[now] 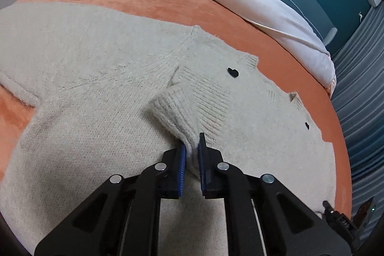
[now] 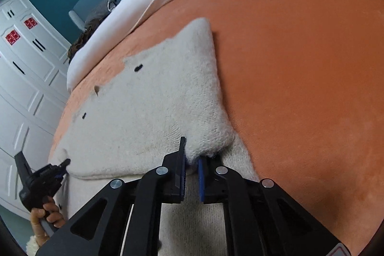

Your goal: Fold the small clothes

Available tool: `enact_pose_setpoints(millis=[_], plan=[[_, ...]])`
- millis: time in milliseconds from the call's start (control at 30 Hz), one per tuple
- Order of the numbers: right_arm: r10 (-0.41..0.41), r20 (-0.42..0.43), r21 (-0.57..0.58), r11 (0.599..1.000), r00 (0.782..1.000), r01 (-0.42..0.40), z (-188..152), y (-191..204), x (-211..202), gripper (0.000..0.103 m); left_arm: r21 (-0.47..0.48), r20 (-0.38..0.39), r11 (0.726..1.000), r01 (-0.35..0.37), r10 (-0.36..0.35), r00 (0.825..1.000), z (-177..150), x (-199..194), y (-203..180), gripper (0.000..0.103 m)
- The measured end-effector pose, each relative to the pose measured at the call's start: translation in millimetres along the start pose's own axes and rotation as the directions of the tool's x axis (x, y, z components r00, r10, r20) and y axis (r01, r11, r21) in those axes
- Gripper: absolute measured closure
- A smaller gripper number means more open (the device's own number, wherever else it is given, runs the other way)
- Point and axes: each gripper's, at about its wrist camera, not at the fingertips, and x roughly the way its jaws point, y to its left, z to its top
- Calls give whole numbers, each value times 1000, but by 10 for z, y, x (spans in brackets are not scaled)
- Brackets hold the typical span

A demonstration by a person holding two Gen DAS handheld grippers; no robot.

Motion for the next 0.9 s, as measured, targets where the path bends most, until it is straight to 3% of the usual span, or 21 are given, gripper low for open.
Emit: enact_pose_setpoints(millis=[167,233,333,400,433,500,633,700,800,833,867,900], plan=[[-40,158,-59,997,987,50,-82,347,-599,88,43,22,999,0,-1,1000,-59,25,2,92],[25,99,-148,989,995,-10,-74,699,-474,88,39,31,999,-1,0,1000,-71,25,19,92],[24,15,-284,959,1000,-19,-83,1122,-21,90,44,34,999,-3,2,999,-76,26,19,92],[-57,-18,-278,959,998,50,-87,1091,327,92,36,31,999,11,-12,999,-70,34,50,92],[-82,-30,-239,968,996,72,-89,975,437,101,32,30,999,21,-22,999,-70,40,71,92],[-29,-19,-146,989,999,26,-45,696,430,103,9,32,998,56,-57,998,-70,51,132,92],[-98,45,10,995,994,98,60,93,139,103,-28,40,993,116,-114,993,-78,50,221,92],[-18,37,82,996,999,15,87,-107,93,103,-36,43,991,129,-127,991,-74,34,233,91],[-142,43,-41,989,989,144,21,201,26,103,-28,56,992,123,-121,991,-35,-151,262,88],[-166,50,-73,983,985,170,-18,333,-17,97,-35,70,993,113,-110,991,-14,-247,322,86],[-157,58,-106,981,986,162,-101,473,-89,89,-54,94,995,89,-83,992,21,-376,432,87],[-129,63,-137,981,990,136,-210,601,-164,89,-77,123,995,70,-61,991,64,-512,580,81]])
